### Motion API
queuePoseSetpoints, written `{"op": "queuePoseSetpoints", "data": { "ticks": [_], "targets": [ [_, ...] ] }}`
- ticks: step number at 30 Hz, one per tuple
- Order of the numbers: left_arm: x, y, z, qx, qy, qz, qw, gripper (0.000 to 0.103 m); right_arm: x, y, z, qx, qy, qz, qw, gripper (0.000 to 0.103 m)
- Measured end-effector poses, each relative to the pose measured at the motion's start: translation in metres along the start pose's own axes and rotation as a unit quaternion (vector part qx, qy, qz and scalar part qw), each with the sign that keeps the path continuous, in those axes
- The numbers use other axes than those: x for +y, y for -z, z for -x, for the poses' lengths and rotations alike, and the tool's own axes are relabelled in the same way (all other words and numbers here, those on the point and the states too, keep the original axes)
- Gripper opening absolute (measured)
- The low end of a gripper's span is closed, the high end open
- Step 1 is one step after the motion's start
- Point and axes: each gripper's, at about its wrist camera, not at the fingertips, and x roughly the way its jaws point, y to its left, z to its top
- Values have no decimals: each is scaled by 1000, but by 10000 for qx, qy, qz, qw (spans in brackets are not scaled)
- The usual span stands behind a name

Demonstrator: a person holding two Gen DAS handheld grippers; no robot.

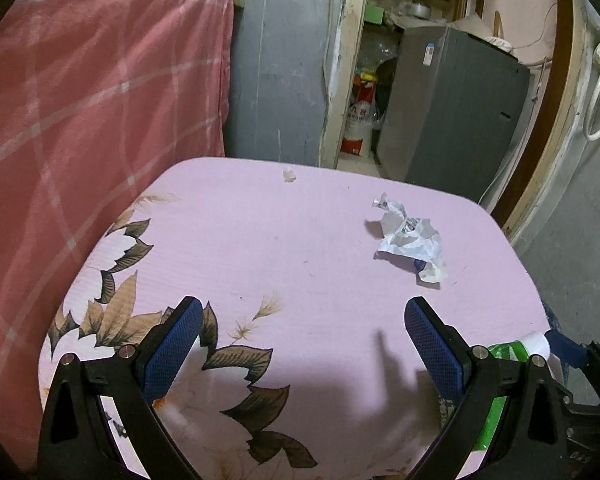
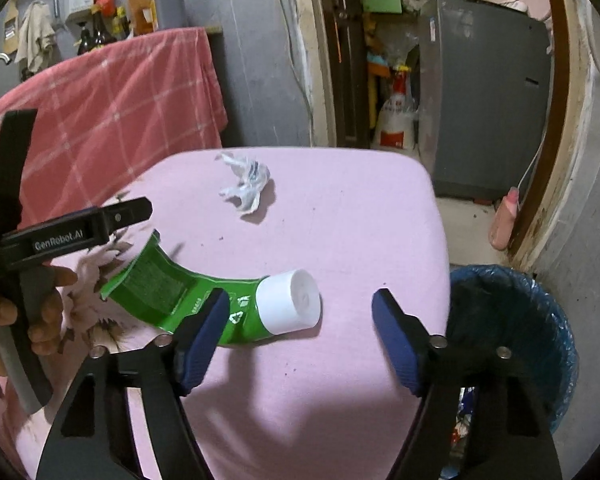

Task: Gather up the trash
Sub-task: 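Close the right tool around the green tube near its white cap, then grasp the crumpled white tissue with the left tool while the right tool holds the tube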

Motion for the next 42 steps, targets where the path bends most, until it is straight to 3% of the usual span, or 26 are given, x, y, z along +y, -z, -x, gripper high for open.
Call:
{"op": "queuePoseSetpoints", "data": {
  "ticks": [9,18,27,42],
  "targets": [
    [-8,-5,-13,172,83,-158,9997,99,3,2,-6,77,-116,67,9999,38],
    [-22,-11,-23,276,297,-274,9988,99,-4,-3,-6,15,122,83,9999,37],
    [-43,-20,-37,326,457,-453,9974,99,-39,-8,-1,-73,541,-96,9985,37],
    [-64,-46,-78,717,563,-518,9945,98,-71,-16,-3,-214,679,-462,9964,37]
  ]
}}
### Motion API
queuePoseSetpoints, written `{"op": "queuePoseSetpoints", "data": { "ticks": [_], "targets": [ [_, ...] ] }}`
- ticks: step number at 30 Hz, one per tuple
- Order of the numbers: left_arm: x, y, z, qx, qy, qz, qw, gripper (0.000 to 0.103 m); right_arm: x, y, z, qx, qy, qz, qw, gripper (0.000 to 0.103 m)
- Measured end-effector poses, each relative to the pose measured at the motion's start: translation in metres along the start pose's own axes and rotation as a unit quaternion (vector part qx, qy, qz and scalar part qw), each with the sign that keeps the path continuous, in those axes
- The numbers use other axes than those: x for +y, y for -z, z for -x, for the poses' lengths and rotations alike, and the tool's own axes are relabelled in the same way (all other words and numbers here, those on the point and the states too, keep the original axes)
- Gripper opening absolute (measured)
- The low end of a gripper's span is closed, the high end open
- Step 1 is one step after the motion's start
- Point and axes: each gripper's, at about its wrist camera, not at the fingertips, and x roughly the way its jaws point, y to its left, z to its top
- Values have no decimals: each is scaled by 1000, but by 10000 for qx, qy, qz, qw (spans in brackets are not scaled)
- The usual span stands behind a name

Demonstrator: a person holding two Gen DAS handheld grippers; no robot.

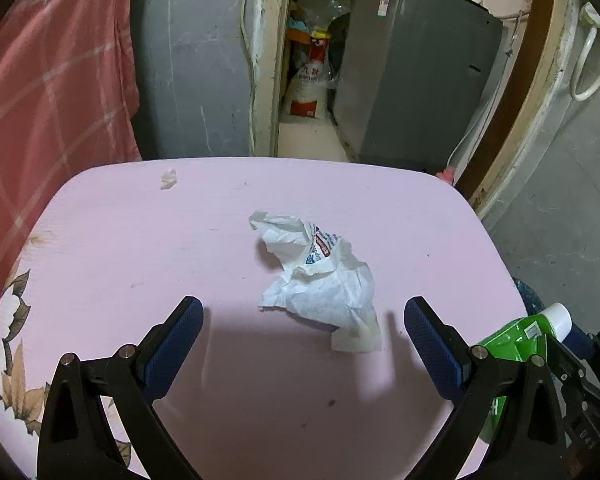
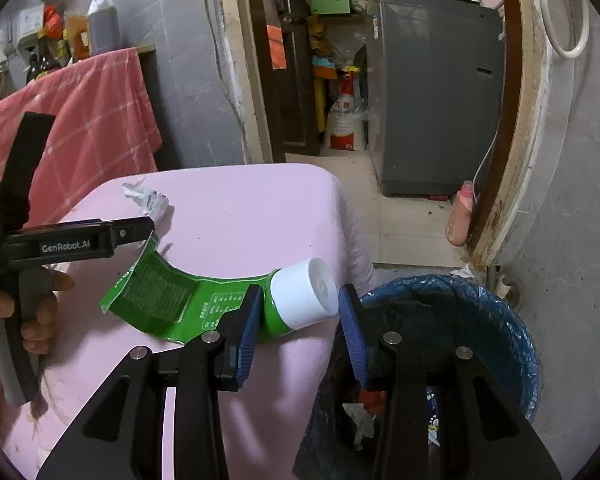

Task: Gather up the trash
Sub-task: 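Grasp the crumpled white tissue with the left tool while the right tool holds the tube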

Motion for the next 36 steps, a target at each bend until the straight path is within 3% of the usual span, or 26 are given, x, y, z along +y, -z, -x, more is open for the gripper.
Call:
{"op": "queuePoseSetpoints", "data": {
  "ticks": [4,7,14,19,21,26,36],
  "targets": [
    [3,-4,-3,13,17,98,9999,95,-2,-1,-1,-24,-36,-64,10000,36],
    [2,-5,-4,49,-19,136,9999,86,-3,0,-1,-36,-50,-101,9999,36],
    [4,-2,-5,115,10,222,9997,56,-2,1,-1,-53,-115,-143,9998,36],
    [4,0,-1,58,259,231,9994,38,1,3,-1,-65,-148,-113,9998,36],
    [4,1,-2,83,306,232,9992,18,0,4,-1,-90,-181,-143,9997,36],
    [-1,7,0,92,372,193,9991,4,-1,7,3,-146,-210,-164,9995,36],
    [4,16,13,-69,569,211,9981,3,-11,12,10,-190,-242,-304,9991,35]
  ]
}}
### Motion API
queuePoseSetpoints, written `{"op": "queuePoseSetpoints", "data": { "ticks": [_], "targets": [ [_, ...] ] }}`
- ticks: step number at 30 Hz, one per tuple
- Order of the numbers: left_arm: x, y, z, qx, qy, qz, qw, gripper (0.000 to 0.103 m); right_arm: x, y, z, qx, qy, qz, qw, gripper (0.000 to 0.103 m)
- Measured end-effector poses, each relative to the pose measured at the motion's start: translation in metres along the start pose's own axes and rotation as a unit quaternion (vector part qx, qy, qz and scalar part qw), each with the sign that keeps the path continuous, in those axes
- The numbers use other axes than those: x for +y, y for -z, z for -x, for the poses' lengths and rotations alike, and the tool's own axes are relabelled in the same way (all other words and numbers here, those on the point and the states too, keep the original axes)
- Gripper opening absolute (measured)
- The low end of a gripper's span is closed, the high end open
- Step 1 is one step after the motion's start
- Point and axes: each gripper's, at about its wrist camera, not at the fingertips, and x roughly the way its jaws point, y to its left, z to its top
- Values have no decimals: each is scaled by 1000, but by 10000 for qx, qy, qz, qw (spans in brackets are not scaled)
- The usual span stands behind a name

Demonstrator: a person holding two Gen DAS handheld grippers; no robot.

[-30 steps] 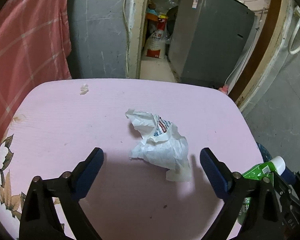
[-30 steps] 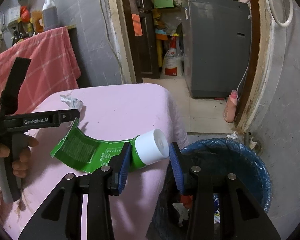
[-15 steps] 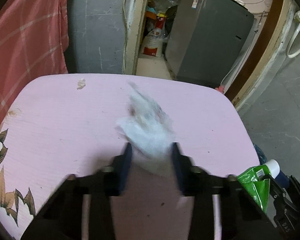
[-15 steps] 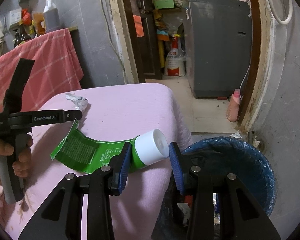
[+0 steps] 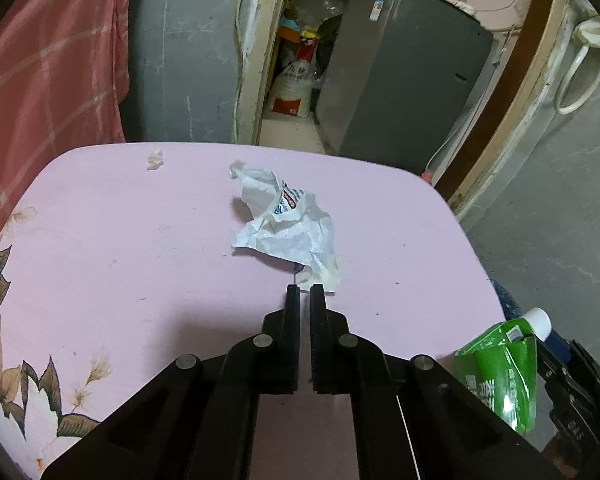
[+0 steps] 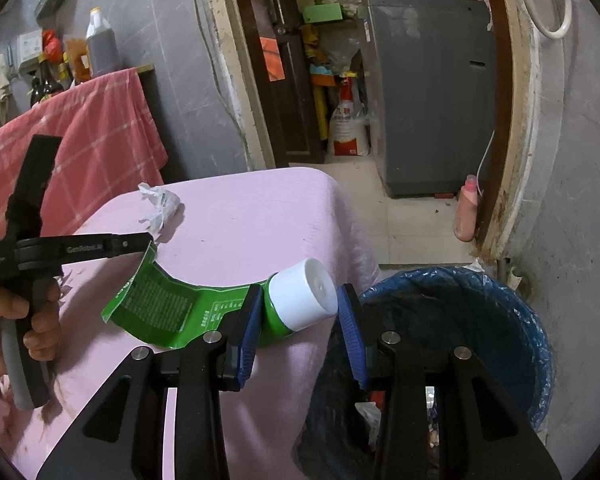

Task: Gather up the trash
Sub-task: 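Grasp the crumpled white tissue with the left tool while the right tool holds the tube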

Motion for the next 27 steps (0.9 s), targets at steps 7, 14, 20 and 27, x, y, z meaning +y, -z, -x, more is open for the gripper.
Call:
{"op": "queuePoseSetpoints", "data": {
  "ticks": [7,14,20,27],
  "targets": [
    [7,-4,9,-149,116,135,9997,49,-2,-3,-1,-48,-58,-120,9999,36],
    [-9,-31,-10,-98,-155,-152,9997,50,0,-5,-7,-68,-106,-136,9998,36],
    [-4,-46,-30,10,-349,-178,9992,50,-2,-10,-11,-121,-108,-177,9997,35],
    [3,-51,-38,56,-383,-164,9991,48,-2,-13,-17,-145,-152,-202,9996,35]
  ]
}}
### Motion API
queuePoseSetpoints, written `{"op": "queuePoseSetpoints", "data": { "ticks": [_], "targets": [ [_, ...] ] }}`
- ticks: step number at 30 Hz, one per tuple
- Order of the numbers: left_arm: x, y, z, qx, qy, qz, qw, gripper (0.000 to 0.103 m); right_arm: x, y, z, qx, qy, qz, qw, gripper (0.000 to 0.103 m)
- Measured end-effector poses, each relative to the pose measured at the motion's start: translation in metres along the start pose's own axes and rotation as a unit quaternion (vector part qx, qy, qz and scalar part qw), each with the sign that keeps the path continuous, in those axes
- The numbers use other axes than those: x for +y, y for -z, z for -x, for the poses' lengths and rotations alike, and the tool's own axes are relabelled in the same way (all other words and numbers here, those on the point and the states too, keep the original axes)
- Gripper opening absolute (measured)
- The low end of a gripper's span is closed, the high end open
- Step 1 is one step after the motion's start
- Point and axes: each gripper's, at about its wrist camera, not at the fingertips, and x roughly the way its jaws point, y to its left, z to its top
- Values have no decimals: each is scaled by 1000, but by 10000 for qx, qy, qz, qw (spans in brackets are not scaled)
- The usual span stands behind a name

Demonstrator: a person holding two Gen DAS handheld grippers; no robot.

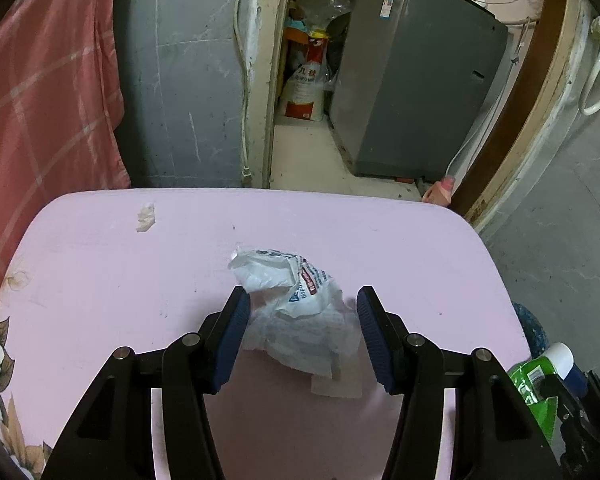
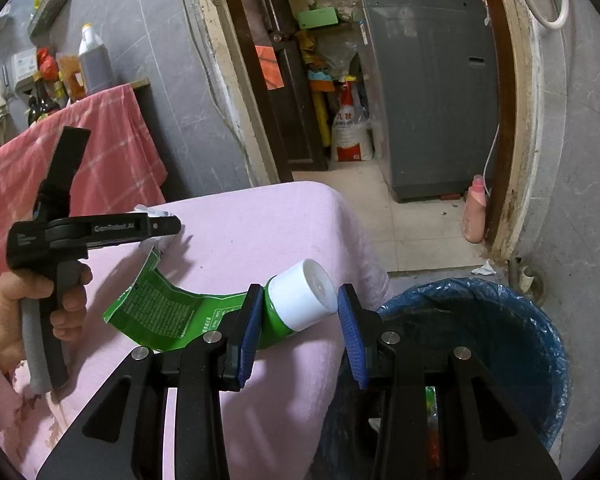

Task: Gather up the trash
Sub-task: 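Carry the tissue and green tube over the blue bin while opening both tools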

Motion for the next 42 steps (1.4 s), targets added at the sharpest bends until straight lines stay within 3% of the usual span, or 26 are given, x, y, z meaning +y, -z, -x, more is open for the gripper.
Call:
{"op": "queuePoseSetpoints", "data": {
  "ticks": [8,15,19,27,35,42],
  "targets": [
    [-1,7,7,-88,-32,-21,10000,27,1,0,0,-8,-4,17,10000,35],
    [-15,14,10,-97,21,-189,9998,20,-1,3,5,-51,107,47,9999,35],
    [-27,17,18,-126,229,-225,9994,20,-10,6,13,-106,233,-24,9997,35],
    [-86,36,26,-128,705,-524,9960,20,-45,12,40,-343,571,-325,9972,35],
    [-151,54,33,-250,1287,-634,9893,20,-92,22,80,-685,1381,-649,9859,35],
    [-208,73,33,-289,1594,-844,9832,20,-130,39,101,-711,2051,-849,9725,36]
  ]
}}
